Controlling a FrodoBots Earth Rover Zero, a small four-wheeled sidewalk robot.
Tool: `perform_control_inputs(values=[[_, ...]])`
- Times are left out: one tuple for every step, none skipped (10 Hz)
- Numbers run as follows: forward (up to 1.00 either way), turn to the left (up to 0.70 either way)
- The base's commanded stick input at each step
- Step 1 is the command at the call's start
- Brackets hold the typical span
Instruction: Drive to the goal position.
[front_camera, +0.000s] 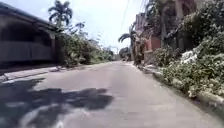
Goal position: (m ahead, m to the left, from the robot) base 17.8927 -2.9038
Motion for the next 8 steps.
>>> perform_control_inputs(values=[[1.0,-0.38],[1.0,-0.38],[1.0,-0.37],[1.0,-0.35],[1.0,-0.12],[1.0,0.0],[1.0,0.0],[1.0,0.0]])
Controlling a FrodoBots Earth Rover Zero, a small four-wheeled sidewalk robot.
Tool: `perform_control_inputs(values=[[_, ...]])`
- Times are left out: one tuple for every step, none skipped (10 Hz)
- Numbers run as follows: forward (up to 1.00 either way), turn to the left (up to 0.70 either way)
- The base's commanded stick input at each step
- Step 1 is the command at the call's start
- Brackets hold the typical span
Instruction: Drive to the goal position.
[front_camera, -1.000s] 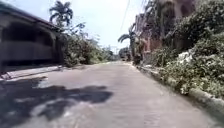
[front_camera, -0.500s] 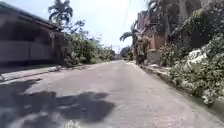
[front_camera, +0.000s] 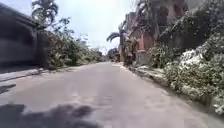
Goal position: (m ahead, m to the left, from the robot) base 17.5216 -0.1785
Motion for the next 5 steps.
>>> perform_control_inputs(values=[[1.0,0.0],[1.0,0.0],[1.0,0.0],[1.0,0.0],[1.0,0.0]])
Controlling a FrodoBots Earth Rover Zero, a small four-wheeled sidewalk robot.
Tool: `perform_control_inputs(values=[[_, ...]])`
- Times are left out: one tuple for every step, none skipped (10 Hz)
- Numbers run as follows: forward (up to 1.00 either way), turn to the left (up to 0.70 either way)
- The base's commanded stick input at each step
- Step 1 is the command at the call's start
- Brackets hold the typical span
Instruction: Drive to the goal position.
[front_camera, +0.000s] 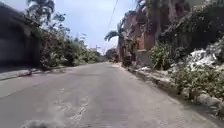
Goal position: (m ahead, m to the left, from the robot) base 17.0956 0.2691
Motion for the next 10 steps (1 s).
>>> perform_control_inputs(values=[[1.0,0.0],[1.0,0.0],[1.0,0.0],[1.0,0.0],[1.0,0.0],[1.0,-0.02],[1.0,-0.02],[1.0,-0.16],[1.0,-0.26],[1.0,-0.13]])
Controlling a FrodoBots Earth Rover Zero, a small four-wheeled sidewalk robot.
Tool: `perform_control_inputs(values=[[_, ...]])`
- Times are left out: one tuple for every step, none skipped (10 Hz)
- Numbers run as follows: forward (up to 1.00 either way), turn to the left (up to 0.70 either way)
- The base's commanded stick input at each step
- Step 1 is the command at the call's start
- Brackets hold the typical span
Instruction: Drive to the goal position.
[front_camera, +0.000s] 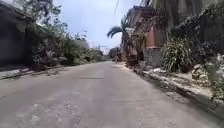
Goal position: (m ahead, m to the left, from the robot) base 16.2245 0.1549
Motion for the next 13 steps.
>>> perform_control_inputs(values=[[1.0,0.0],[1.0,0.0],[1.0,0.0],[1.0,0.0],[1.0,0.0],[1.0,0.0],[1.0,0.0],[1.0,-0.07],[1.0,-0.23],[1.0,-0.31],[1.0,-0.29],[1.0,-0.15],[1.0,0.0]])
